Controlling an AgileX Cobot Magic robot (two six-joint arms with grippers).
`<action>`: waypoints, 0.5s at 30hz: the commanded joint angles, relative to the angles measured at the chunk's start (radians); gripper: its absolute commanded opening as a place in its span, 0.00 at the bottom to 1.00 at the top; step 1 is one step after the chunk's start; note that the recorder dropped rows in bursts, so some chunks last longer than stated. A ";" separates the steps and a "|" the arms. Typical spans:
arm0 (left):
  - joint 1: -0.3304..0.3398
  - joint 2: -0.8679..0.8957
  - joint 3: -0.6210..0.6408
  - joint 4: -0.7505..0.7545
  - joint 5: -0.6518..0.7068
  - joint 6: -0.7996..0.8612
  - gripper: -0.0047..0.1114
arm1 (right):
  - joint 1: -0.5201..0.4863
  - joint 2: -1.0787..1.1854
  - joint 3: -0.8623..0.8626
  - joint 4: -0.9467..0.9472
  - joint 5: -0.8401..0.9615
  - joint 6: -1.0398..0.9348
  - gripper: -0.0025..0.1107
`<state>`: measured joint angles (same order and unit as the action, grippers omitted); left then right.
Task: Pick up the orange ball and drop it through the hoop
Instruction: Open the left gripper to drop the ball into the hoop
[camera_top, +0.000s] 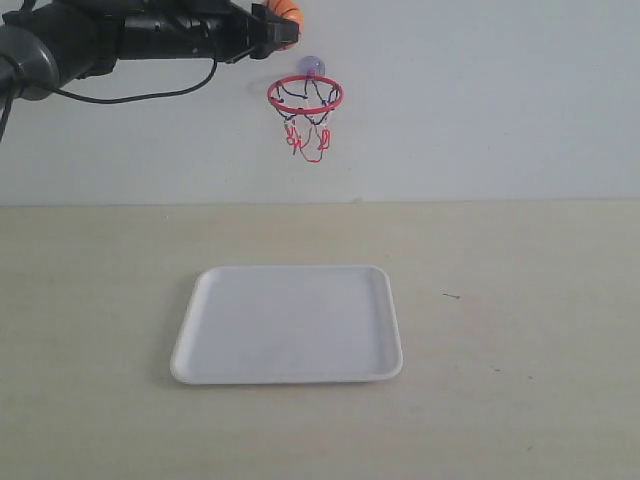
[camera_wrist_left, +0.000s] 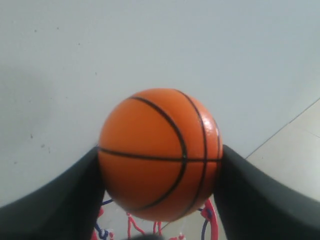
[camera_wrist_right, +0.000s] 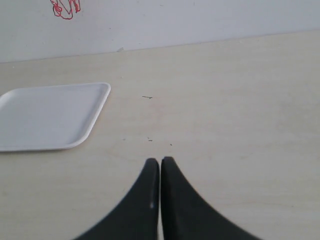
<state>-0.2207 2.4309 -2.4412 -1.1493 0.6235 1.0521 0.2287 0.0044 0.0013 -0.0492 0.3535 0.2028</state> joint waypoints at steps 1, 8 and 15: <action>-0.001 0.003 -0.008 -0.021 0.011 0.004 0.54 | 0.002 -0.004 -0.001 -0.008 -0.012 -0.003 0.02; -0.001 0.025 -0.008 -0.021 0.005 0.014 0.67 | 0.002 -0.004 -0.001 -0.008 -0.012 -0.003 0.02; -0.001 0.038 -0.008 -0.048 -0.017 0.014 0.71 | 0.002 -0.004 -0.001 -0.008 -0.012 -0.003 0.02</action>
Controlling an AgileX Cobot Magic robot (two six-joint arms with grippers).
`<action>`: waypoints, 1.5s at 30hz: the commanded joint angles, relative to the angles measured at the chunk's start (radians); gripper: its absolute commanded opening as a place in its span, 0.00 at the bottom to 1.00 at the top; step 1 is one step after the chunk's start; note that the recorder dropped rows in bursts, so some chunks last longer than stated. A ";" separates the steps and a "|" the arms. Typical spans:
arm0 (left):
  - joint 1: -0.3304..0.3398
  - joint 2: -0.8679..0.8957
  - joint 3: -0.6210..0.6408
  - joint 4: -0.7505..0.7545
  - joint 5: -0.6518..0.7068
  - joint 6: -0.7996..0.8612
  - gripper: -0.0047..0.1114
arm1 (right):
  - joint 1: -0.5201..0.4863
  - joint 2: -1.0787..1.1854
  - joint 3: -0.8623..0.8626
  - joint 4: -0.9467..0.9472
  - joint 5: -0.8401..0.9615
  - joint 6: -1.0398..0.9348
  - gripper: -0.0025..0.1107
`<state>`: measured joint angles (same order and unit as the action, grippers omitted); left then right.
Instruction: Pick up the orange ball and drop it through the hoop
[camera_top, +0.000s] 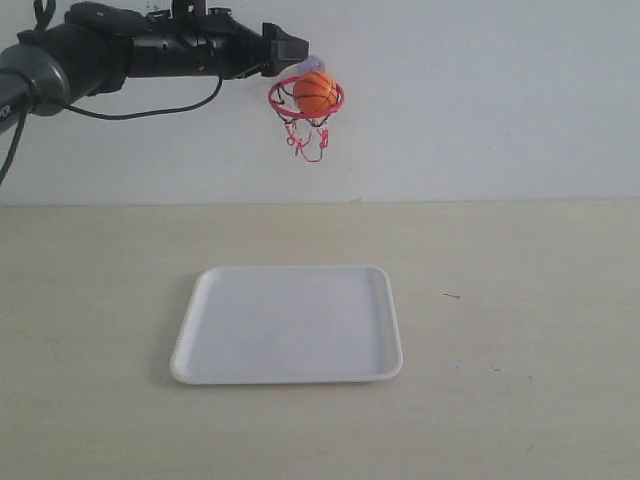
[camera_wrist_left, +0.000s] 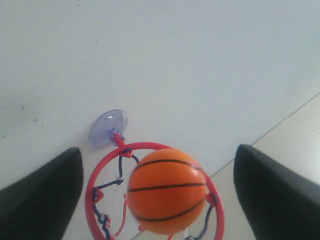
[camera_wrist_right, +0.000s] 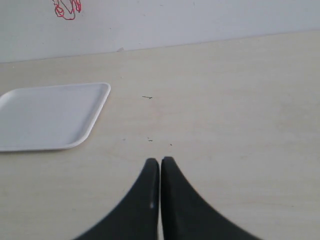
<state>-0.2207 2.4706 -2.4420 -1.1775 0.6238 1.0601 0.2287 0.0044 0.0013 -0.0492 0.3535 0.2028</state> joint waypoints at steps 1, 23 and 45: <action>-0.001 -0.004 -0.007 -0.020 -0.017 0.006 0.71 | 0.002 -0.004 -0.001 -0.008 -0.012 -0.003 0.02; 0.258 -0.125 0.055 0.430 0.597 -0.443 0.08 | 0.002 -0.004 -0.001 -0.008 -0.012 -0.003 0.02; 0.350 -0.874 1.077 0.420 0.433 -0.441 0.08 | 0.002 -0.004 -0.001 -0.008 -0.006 -0.003 0.02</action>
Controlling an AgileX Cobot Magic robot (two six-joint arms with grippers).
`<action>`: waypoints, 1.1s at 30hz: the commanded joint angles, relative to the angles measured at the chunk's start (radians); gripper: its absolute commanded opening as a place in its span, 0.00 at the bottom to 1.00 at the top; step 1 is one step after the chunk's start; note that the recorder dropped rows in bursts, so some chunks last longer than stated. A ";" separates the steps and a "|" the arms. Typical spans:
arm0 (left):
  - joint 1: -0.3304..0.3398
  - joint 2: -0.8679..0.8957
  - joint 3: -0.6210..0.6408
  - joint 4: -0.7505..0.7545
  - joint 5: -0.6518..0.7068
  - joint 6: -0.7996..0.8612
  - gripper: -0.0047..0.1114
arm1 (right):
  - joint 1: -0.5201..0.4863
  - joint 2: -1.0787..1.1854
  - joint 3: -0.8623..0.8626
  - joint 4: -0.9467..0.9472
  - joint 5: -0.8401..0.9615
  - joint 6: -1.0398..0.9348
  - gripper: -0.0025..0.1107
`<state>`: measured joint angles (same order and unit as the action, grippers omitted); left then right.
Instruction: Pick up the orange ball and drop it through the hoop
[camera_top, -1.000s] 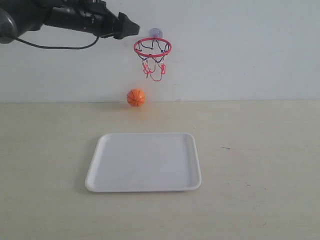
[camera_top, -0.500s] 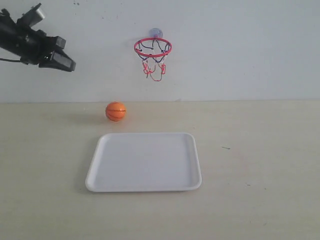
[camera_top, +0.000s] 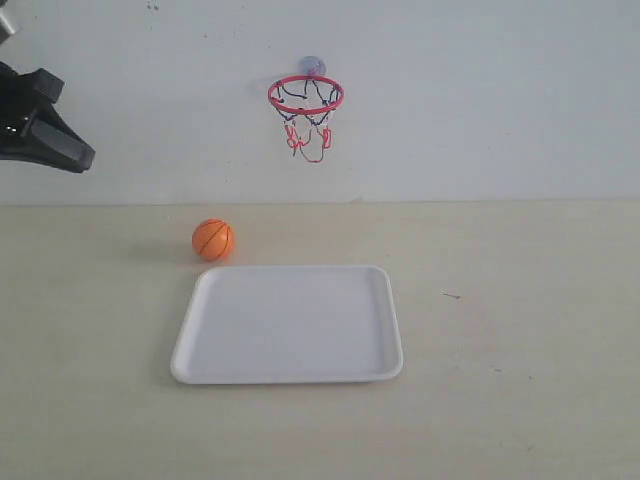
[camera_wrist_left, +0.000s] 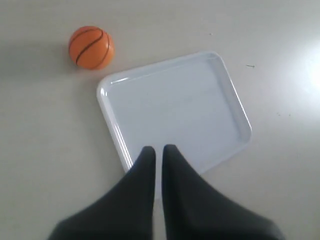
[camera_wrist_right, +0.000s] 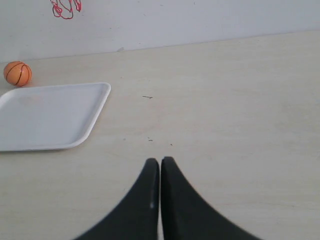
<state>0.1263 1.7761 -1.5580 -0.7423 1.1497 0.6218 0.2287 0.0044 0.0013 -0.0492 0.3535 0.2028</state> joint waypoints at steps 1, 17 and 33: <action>0.003 -0.238 0.242 -0.027 -0.106 -0.003 0.08 | 0.002 -0.004 -0.001 -0.008 -0.006 -0.003 0.02; 0.003 -1.261 1.011 -0.339 -0.175 0.038 0.08 | 0.002 -0.004 -0.001 -0.008 -0.006 -0.003 0.02; -0.019 -1.776 1.026 -0.299 -0.218 0.116 0.08 | 0.002 -0.004 -0.001 -0.008 -0.006 -0.003 0.02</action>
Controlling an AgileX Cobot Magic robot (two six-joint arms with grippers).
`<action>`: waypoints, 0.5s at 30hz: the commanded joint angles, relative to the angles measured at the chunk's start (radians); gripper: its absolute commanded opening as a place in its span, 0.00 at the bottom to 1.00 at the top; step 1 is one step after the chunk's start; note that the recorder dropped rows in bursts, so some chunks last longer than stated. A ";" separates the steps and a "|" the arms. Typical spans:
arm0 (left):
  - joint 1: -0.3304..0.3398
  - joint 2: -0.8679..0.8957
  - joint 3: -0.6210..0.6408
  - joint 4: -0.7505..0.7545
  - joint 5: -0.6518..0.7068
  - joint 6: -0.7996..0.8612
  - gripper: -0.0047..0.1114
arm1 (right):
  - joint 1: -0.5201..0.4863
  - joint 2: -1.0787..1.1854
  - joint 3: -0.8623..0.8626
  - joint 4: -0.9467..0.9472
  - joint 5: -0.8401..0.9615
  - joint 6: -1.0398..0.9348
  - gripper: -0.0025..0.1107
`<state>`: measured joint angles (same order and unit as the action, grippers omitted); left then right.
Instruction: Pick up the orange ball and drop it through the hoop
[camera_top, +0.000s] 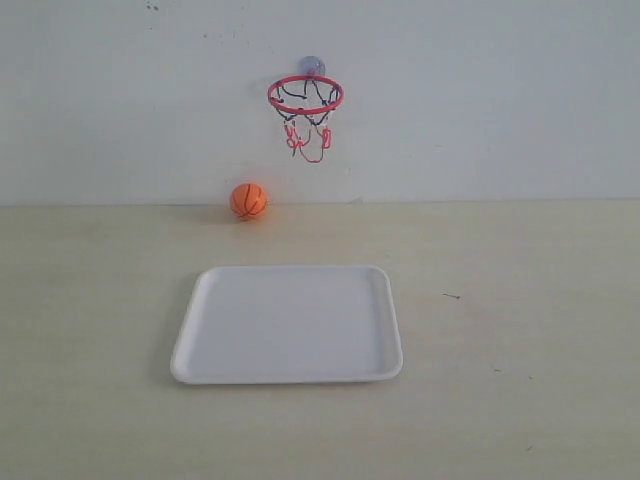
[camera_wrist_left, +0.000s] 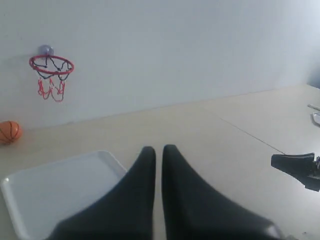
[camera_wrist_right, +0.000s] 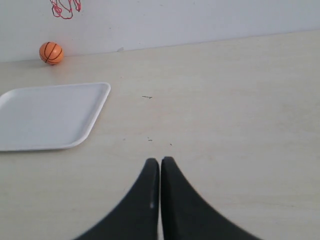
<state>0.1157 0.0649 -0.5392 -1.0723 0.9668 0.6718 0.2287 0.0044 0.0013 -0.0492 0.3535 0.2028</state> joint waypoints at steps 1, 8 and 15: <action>-0.009 -0.065 0.011 0.071 -0.057 0.147 0.08 | 0.002 -0.004 -0.001 -0.008 -0.006 -0.003 0.02; -0.009 -0.065 0.304 0.118 -0.629 0.390 0.08 | 0.002 -0.004 -0.001 -0.008 -0.012 -0.003 0.02; -0.009 -0.065 0.539 0.085 -1.005 0.282 0.08 | 0.002 -0.004 -0.001 -0.008 -0.012 -0.003 0.02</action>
<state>0.1098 0.0008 -0.0602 -0.9639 0.0935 0.9940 0.2287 0.0044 0.0013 -0.0492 0.3535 0.2028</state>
